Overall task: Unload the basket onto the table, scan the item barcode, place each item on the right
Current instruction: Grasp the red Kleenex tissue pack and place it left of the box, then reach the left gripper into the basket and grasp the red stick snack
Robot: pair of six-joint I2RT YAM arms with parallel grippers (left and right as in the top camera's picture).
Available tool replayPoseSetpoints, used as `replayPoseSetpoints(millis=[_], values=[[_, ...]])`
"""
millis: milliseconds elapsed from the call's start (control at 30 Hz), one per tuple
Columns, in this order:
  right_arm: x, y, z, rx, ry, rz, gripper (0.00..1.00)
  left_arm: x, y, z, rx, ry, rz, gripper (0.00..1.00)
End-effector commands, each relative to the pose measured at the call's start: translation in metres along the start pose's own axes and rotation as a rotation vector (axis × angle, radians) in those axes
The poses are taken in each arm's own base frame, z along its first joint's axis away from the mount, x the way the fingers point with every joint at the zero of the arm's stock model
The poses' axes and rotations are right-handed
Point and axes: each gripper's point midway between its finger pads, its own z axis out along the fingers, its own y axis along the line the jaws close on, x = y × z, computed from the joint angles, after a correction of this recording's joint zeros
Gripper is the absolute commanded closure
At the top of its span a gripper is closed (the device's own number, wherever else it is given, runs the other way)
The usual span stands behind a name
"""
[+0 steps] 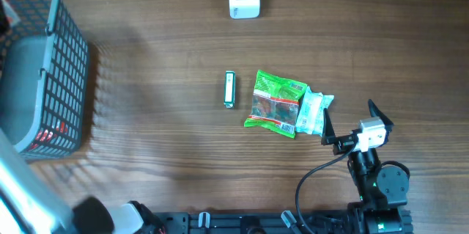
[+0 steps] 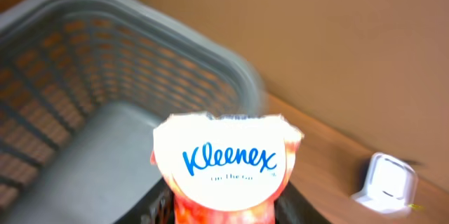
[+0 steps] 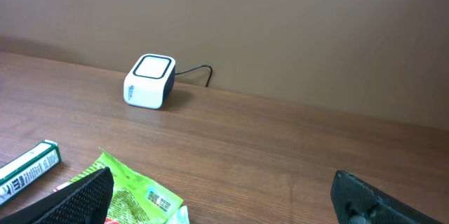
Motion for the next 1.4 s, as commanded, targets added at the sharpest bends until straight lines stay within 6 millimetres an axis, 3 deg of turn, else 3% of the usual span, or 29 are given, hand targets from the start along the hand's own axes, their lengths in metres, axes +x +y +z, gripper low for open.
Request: replayPoseSetpoints(millis=[0, 100, 200, 333, 433, 533, 667, 700, 733, 800, 867, 967, 1000, 1033, 1133, 1167, 1267, 1367], values=[[-0.001, -0.002, 0.0, 0.013, -0.004, -0.005, 0.0, 0.07, -0.046, -0.003, 0.119, 0.268, -0.048, 0.59], [-0.001, -0.002, 0.0, 0.013, -0.004, -0.005, 0.0, 0.134, -0.083, 0.0, 0.197, 0.501, 0.079, 0.59], [-0.001, -0.002, 0.0, 0.013, -0.004, -0.005, 0.0, 0.205, -0.114, 0.019, 0.267, 0.69, 0.177, 0.59], [-0.001, -0.002, 0.0, 0.013, -0.004, -0.005, 0.0, 0.298, -0.136, 0.045, 0.31, 0.851, 0.239, 0.58], [-0.001, -0.002, 0.0, 0.013, -0.004, -0.005, 0.0, 0.356, -0.139, 0.068, 0.282, 0.879, 0.228, 0.53], [-0.001, -0.002, 0.0, 0.013, -0.004, -0.005, 0.0, 0.394, -0.13, 0.087, 0.194, 0.85, 0.199, 0.51], [-0.001, -0.002, 0.0, 0.013, -0.004, -0.005, 0.0, 0.406, -0.134, 0.09, 0.202, 0.834, 0.215, 0.21], [-0.001, -0.002, 0.0, 0.013, -0.004, -0.005, 0.0, 0.401, -0.137, 0.089, 0.21, 0.82, 0.214, 0.04], [-0.001, -0.002, 0.0, 0.013, -0.004, -0.005, 0.0, 0.394, -0.14, 0.089, 0.217, 0.804, 0.211, 0.0], [-0.001, -0.002, 0.0, 0.013, -0.004, -0.005, 0.0, 0.359, -0.153, 0.082, 0.246, 0.734, 0.195, 0.0], [-0.001, -0.002, 0.0, 0.013, -0.004, -0.005, 0.0, 0.307, -0.17, 0.072, 0.299, 0.606, 0.175, 0.0], [-0.001, -0.002, 0.0, 0.013, -0.004, -0.005, 0.0, 0.238, -0.192, 0.044, 0.388, 0.417, 0.163, 0.0], [-0.001, -0.002, 0.0, 0.013, -0.004, -0.005, 0.0, 0.217, -0.195, 0.033, 0.417, 0.336, 0.232, 0.0], [-0.001, -0.002, 0.0, 0.013, -0.004, -0.005, 0.0, 0.175, -0.18, 0.026, 0.318, 0.195, 0.157, 0.0], [-0.001, -0.002, 0.0, 0.013, -0.004, -0.005, 0.01, 0.108, -0.123, 0.011, 0.065, -0.024, -0.113, 0.05], [-0.001, -0.002, 0.0, 0.013, -0.004, -0.005, 0.0, 0.079, -0.093, 0.0, -0.024, -0.115, -0.221, 0.09], [-0.001, -0.002, 0.0, 0.013, -0.004, -0.005, 0.0, 0.044, -0.039, -0.015, -0.146, -0.227, -0.364, 0.09], [-0.001, -0.002, 0.0, 0.013, -0.004, -0.005, 0.0, 0.041, 0.03, -0.019, -0.313, -0.259, -0.521, 0.09]])
